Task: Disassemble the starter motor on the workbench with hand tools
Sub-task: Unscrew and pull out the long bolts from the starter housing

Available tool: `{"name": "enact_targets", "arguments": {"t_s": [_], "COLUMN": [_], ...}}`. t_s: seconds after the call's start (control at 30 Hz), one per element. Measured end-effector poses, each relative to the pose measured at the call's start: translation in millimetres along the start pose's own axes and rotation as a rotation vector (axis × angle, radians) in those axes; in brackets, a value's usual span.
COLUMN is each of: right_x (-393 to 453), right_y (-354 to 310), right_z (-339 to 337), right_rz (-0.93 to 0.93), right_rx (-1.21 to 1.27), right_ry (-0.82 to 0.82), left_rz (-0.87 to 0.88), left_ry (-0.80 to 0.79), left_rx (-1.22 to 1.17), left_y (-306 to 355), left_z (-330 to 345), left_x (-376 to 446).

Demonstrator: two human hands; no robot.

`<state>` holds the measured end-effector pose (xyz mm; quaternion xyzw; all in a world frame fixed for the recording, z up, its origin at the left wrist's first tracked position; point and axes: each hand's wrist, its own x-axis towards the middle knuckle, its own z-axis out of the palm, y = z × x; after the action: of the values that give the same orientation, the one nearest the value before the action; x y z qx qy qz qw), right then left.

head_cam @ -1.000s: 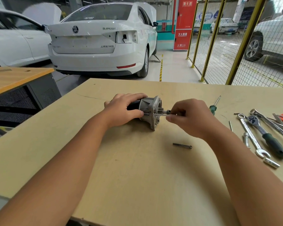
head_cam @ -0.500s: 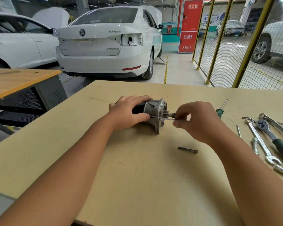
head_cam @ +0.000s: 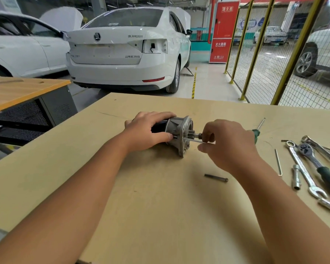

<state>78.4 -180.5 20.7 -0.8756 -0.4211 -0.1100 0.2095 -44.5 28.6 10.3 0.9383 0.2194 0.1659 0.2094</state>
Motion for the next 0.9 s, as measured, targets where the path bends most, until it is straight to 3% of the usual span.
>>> {"name": "enact_targets", "arguments": {"t_s": [0.17,0.37,0.6,0.9], "right_x": [1,4,1,3], "right_y": [-2,-4,-10,-4], "right_z": [4,5,5,2], "right_rz": [-0.016,-0.043,-0.003,-0.069], "right_rx": [0.293,0.099,-0.084,0.188], "right_ry": [-0.076,-0.156,0.034,-0.031], "left_rz": [-0.008,0.000,0.014,0.015], "left_ry": [0.009,0.013,0.014,0.014], "left_rx": [-0.002,-0.013,-0.024,-0.018], "left_y": [1,2,2,0], "left_z": [1,1,1,1], "left_x": [1,-1,-1,0]}}
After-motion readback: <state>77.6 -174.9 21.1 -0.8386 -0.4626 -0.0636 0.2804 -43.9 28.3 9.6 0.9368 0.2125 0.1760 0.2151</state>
